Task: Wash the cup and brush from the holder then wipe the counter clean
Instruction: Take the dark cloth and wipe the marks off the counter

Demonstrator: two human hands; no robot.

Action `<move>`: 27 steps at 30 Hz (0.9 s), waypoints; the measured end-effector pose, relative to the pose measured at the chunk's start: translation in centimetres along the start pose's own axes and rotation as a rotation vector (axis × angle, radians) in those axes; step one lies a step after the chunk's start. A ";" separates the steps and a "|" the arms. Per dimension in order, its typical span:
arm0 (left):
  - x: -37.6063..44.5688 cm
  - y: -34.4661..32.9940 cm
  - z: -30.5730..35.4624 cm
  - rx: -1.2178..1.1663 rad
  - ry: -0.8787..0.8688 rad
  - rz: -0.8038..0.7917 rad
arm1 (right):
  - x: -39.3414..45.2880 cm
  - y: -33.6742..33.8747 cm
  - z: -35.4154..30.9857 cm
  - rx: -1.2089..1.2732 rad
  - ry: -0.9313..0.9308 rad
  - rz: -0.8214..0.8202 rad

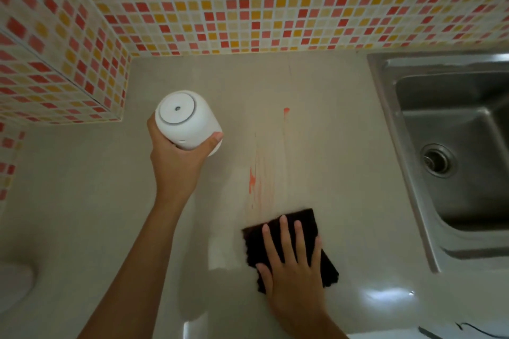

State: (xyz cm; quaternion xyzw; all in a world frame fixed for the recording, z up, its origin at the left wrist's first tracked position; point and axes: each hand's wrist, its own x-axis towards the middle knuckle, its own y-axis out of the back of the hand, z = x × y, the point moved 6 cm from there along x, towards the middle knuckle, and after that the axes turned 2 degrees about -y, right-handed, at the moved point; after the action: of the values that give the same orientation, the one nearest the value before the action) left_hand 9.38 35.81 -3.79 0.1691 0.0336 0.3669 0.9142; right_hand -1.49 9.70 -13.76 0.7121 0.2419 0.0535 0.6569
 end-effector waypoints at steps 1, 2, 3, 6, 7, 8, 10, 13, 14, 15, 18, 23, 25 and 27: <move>0.1 0.0 -0.1 -0.001 0.005 0.002 | 0.9 0.2 -0.6 0.009 0.024 -0.011; 0.1 -0.1 -0.2 -0.002 0.010 0.002 | 2.6 0.6 -1.1 0.008 0.058 0.002; 0.0 0.0 -0.4 -0.003 0.014 0.004 | 5.0 1.2 -1.7 0.010 0.091 0.020; -0.5 0.3 -1.0 0.005 0.032 0.012 | 15.5 3.5 -1.4 0.040 0.037 0.105; -0.7 0.4 -1.1 0.013 0.037 0.016 | 19.4 4.4 -0.9 0.055 -0.015 0.110; -0.9 0.5 -1.2 0.019 0.038 0.015 | 22.9 5.4 -0.3 0.071 -0.069 0.091; -1.0 0.6 -1.3 0.026 0.033 0.008 | 27.6 6.5 0.8 0.067 -0.145 0.048; -0.9 1.0 -1.1 0.034 0.031 0.010 | 26.6 6.4 1.6 0.034 -0.140 0.076; -0.7 1.0 -1.1 0.032 0.034 0.015 | 24.3 6.0 1.7 0.040 -0.134 0.114; -0.4 1.0 -0.9 0.026 0.036 0.019 | 21.3 5.4 1.6 0.045 -0.126 0.141; 0.5 0.7 -0.7 0.005 0.026 0.026 | 10.3 2.8 0.1 0.041 -0.062 0.123; 1.2 0.0 -1.6 -0.010 0.020 0.030 | 9.6 2.2 -1.9 0.028 0.061 0.072; 1.1 -0.2 -2.1 0.014 0.016 0.027 | 16.4 4.0 -1.8 0.021 0.090 0.153; 1.0 -0.3 -2.5 0.034 0.014 0.025 | 24.4 6.0 -0.3 0.036 0.007 0.162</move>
State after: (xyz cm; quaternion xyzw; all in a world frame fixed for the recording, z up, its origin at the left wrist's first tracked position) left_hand 9.83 36.97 -6.17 0.1824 0.0443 0.3790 0.9062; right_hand 21.44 19.97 -13.85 0.7409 0.1867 0.1047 0.6366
